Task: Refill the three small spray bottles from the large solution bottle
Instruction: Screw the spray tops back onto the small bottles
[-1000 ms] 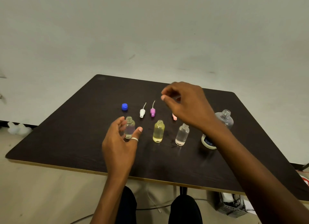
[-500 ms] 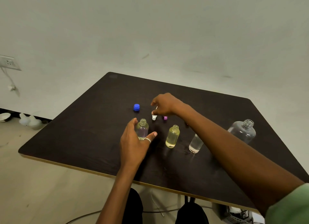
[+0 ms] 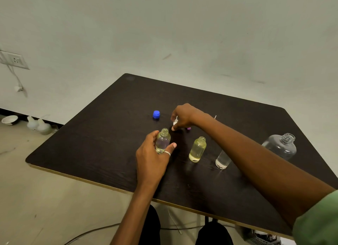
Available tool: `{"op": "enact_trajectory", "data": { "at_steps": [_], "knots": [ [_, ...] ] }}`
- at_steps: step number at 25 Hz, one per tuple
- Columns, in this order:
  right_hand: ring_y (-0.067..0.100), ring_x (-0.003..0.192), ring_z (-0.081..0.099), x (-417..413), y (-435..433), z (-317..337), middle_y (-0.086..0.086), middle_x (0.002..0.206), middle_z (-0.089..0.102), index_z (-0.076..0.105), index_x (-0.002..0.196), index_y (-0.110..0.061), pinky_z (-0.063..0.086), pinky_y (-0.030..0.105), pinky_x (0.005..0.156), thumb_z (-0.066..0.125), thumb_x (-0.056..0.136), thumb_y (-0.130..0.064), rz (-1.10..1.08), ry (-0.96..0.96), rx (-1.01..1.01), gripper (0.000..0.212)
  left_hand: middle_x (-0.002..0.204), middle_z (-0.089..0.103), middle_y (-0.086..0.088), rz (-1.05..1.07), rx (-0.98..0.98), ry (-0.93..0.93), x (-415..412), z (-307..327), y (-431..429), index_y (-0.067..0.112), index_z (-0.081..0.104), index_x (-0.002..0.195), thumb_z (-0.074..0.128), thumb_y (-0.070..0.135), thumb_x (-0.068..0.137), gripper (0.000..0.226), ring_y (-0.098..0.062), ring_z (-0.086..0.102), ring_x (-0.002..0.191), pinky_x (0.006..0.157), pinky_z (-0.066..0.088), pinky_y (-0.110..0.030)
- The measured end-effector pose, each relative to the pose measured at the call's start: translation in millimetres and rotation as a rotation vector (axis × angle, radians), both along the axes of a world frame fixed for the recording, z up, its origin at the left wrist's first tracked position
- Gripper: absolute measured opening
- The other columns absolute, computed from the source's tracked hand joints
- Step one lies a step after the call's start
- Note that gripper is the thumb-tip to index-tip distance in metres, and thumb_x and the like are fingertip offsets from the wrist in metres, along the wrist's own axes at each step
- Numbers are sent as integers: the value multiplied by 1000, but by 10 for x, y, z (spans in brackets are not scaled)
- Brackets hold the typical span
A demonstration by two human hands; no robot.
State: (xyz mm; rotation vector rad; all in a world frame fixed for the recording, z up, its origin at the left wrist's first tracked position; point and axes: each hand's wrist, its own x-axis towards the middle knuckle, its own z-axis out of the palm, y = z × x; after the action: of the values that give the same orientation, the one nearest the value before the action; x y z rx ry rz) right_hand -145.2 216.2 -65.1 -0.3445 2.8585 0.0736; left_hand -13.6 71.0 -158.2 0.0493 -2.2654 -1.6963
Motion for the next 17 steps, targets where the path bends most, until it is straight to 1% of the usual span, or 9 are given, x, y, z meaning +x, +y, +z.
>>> {"op": "enact_trajectory", "data": {
  "at_steps": [2, 5, 8, 10, 12, 14, 17],
  "knots": [
    [23, 101, 62, 11, -29, -13, 5, 115, 67, 68, 117, -15, 46, 27, 77, 74, 83, -37, 15, -12, 8, 41, 122, 68, 6, 6, -3, 10, -10, -9, -7, 22, 57, 132, 84, 38, 75, 65, -5, 65, 107, 92, 55, -25],
    [21, 99, 63, 34, -65, -49, 5, 111, 69, 71, 109, -15, 51, 30, 81, 72, 84, -36, 32, -35, 39, 32, 118, 69, 7, 1, -5, 15, -24, -15, -13, 23, 59, 129, 83, 38, 77, 59, -5, 65, 104, 88, 55, -22],
    [18, 91, 64, 67, -56, -27, 4, 103, 70, 72, 95, -16, 47, 27, 72, 74, 82, -31, 16, -35, 2, 20, 117, 69, 7, -15, 9, 17, -32, -15, -17, 23, 60, 127, 83, 37, 76, 58, -5, 66, 102, 84, 54, -16],
    [18, 89, 63, 117, -39, 48, 2, 100, 70, 71, 91, -17, 46, 26, 70, 76, 80, -28, 7, 1, -52, 16, 116, 68, 8, -19, 18, 11, -31, -13, -20, 23, 60, 127, 83, 36, 77, 58, -4, 66, 102, 81, 52, -13],
    [17, 89, 63, 196, -14, 158, 1, 96, 68, 68, 89, -17, 44, 25, 70, 77, 80, -23, 8, 56, -99, 14, 116, 69, 8, -15, 24, 13, -35, -18, -18, 23, 60, 127, 84, 36, 76, 57, -4, 66, 102, 82, 52, -14],
    [16, 87, 61, 304, 24, 292, -1, 92, 66, 65, 87, -18, 41, 24, 68, 76, 80, -19, 16, 104, -137, 13, 116, 69, 7, -7, 26, 19, -42, -33, -17, 23, 61, 126, 84, 36, 76, 57, -4, 66, 102, 85, 55, -18],
    [14, 84, 56, 518, 88, 543, -4, 89, 59, 60, 96, -17, 39, 23, 63, 75, 81, -18, -9, 148, -206, 21, 117, 69, 6, 0, 12, 16, -53, -44, -15, 23, 60, 127, 84, 36, 77, 58, -6, 66, 103, 88, 56, -23]
  ]
}}
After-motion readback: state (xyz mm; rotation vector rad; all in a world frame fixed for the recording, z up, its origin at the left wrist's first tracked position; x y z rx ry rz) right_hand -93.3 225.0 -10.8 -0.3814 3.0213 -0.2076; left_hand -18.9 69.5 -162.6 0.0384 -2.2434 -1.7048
